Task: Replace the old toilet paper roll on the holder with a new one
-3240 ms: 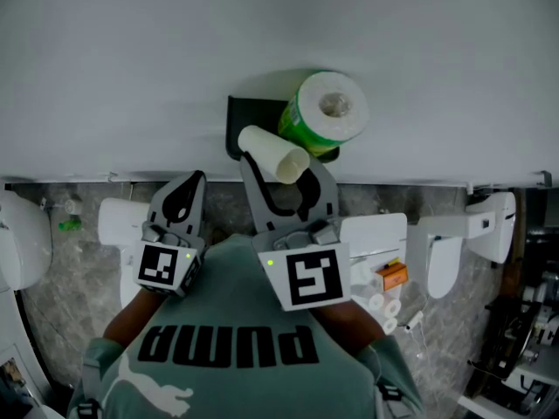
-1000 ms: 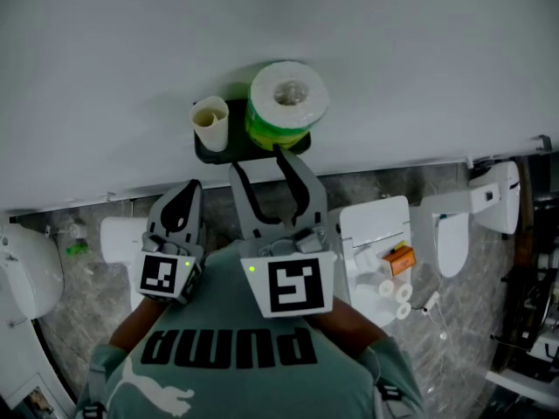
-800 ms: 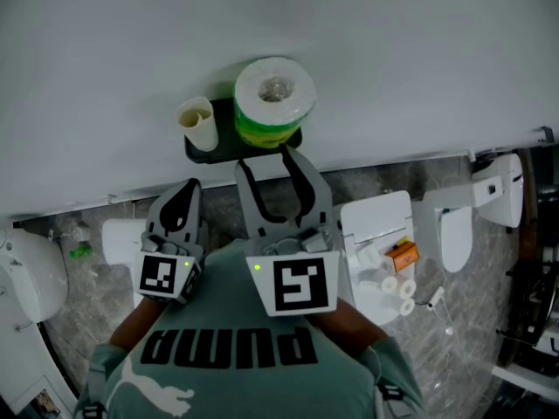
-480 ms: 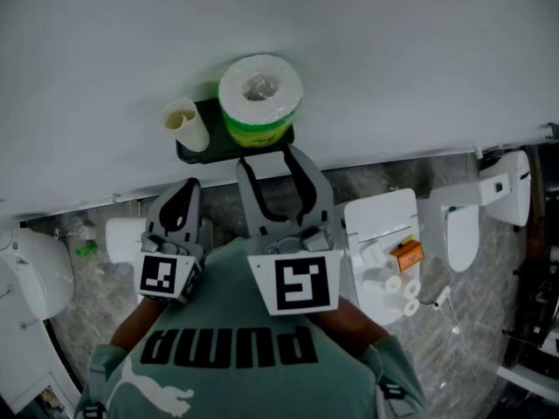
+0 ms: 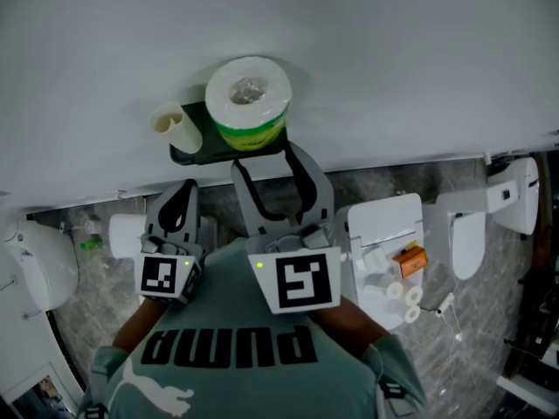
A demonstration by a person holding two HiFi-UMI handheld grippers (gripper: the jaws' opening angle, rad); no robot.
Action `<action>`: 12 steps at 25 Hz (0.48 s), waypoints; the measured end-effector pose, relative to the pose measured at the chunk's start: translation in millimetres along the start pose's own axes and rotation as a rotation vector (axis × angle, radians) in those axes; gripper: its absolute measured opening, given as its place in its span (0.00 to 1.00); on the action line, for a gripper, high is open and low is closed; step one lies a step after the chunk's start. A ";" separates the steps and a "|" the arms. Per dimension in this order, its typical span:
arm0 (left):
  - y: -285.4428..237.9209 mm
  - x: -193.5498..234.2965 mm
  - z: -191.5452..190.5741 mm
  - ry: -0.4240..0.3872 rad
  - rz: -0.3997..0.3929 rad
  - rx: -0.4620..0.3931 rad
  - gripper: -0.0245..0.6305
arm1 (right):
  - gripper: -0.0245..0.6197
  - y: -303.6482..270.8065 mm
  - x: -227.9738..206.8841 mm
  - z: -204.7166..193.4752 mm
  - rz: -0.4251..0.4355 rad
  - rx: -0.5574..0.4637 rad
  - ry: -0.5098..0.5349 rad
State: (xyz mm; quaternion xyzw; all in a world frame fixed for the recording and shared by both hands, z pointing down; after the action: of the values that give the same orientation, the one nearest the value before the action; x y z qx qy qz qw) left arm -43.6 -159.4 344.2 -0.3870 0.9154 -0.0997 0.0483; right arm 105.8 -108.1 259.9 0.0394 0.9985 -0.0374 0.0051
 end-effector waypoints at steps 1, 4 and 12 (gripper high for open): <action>0.5 0.5 0.1 0.002 0.009 -0.001 0.04 | 0.41 -0.3 -1.2 -0.2 0.006 -0.001 -0.001; 1.9 1.9 0.1 0.009 0.033 -0.003 0.04 | 0.43 -2.4 -3.8 0.0 0.024 -0.003 -0.001; 6.8 6.7 0.5 0.026 0.082 -0.015 0.04 | 0.52 -12.5 -7.9 5.7 0.061 -0.010 0.001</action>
State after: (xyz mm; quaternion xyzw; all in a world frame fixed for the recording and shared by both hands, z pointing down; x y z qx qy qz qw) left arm -52.9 -159.6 342.1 -0.3480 0.9318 -0.0960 0.0376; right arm 112.7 -121.6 255.3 0.0700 0.9970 -0.0323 0.0060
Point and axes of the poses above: the fingertips, and each gripper's own axes: y backward along the fingers, x to its left, z out of its top, the point moved 6 cm from there along y, backward along the fingers, and after that the axes turned 7 degrees about z, right-handed, at the moved point
